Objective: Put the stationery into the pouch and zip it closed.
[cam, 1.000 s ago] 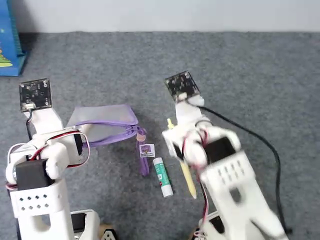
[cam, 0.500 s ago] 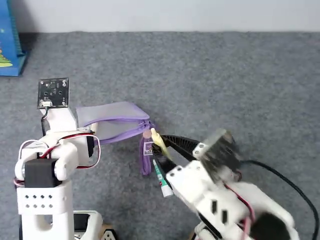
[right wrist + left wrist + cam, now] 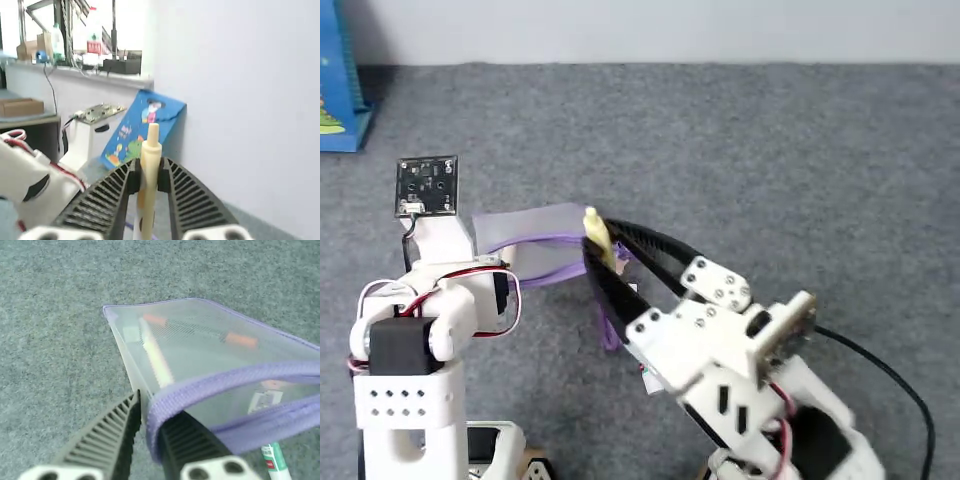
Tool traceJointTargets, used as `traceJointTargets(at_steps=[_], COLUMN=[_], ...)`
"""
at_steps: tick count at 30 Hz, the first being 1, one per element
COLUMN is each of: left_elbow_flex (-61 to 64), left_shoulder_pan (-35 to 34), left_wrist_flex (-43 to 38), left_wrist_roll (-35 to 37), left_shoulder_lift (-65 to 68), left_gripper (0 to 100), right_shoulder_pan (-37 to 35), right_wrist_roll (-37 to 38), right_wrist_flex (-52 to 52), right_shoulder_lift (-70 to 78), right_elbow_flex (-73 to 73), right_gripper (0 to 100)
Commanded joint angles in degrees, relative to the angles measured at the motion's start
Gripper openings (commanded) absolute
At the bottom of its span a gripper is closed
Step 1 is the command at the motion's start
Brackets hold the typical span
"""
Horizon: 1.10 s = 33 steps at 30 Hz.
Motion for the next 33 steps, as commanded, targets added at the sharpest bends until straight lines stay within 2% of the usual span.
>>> traceJointTargets(at_steps=[1, 10, 21, 25, 33], left_elbow_flex=[-0.13, 0.22, 0.31, 0.31, 0.22], left_shoulder_pan=[0.53, 0.53, 0.44, 0.44, 0.35], left_wrist_flex=[-0.18, -0.26, -0.26, -0.26, -0.26], left_wrist_roll=[0.70, 0.70, 0.70, 0.70, 0.62], left_shoulder_lift=[-0.18, -0.26, -0.26, -0.26, -0.26], left_gripper=[1, 1, 1, 1, 1], right_shoulder_pan=[-0.31, -1.19, -0.75, 1.80, 2.86], right_wrist_roll=[0.44, 0.53, 0.97, 0.97, 1.23], right_wrist_flex=[-12.88, -30.37, -48.48, -56.22, -56.75], right_shoulder_lift=[-0.66, 0.66, 16.57, 19.74, 20.35], right_elbow_flex=[3.60, 11.34, 15.12, 17.93, 26.64], right_gripper=[0.7, 0.7, 0.7, 0.7, 0.9])
